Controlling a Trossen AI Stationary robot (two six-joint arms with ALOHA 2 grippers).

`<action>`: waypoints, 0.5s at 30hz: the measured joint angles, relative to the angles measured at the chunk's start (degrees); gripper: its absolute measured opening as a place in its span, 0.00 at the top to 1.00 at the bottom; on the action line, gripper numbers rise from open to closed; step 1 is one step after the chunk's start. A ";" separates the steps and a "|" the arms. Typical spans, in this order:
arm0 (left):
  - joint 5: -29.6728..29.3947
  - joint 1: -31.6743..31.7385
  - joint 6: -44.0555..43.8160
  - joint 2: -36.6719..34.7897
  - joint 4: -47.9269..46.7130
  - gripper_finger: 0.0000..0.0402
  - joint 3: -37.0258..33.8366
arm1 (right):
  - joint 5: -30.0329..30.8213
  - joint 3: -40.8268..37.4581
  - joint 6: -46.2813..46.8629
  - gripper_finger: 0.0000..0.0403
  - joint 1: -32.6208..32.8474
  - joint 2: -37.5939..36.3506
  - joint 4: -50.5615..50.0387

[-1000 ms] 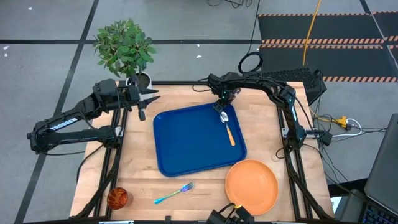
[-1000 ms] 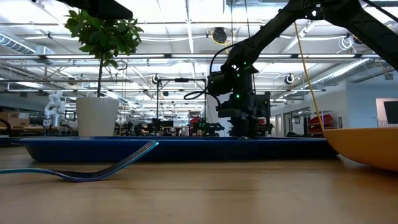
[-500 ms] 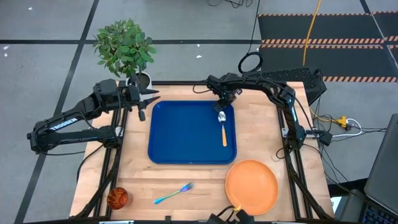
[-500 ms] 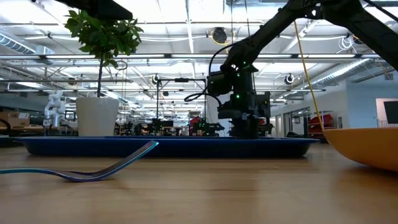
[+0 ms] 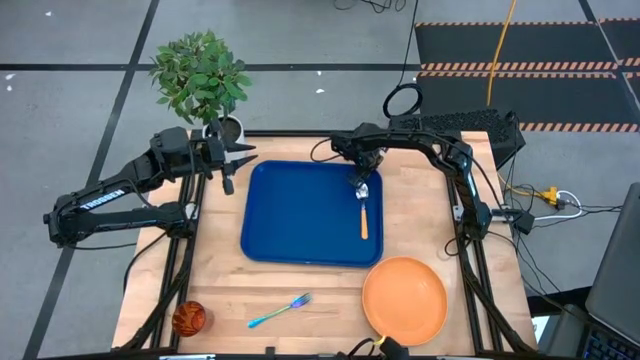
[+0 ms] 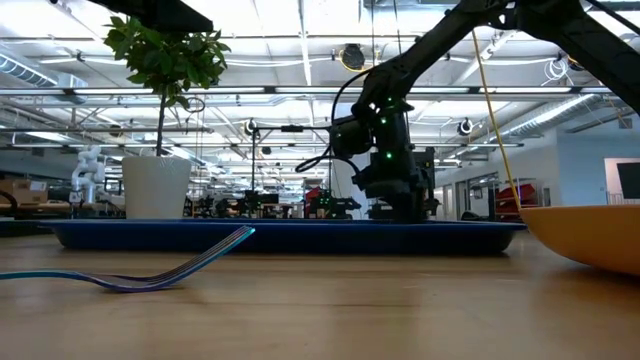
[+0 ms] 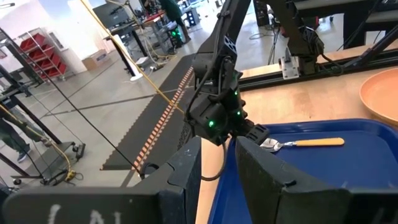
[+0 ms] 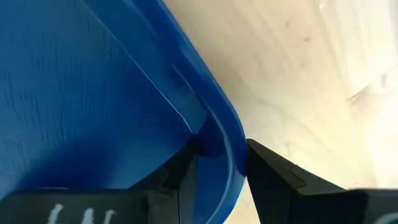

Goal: Pick and place plate/cup/fork/spoon on tray
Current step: Adjust the serving tray

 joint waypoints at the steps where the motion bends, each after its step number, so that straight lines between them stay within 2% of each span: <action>1: 0.00 0.00 0.00 -0.02 0.02 0.74 0.00 | 0.90 0.00 -1.09 0.71 0.06 0.00 0.07; 5: 0.00 0.00 0.00 0.00 0.02 0.74 0.00 | 3.42 -0.04 -4.53 0.71 0.52 0.01 0.34; 15: 0.00 0.00 0.02 0.00 0.04 0.74 0.00 | 3.62 -0.02 -10.66 0.71 2.46 -0.04 2.78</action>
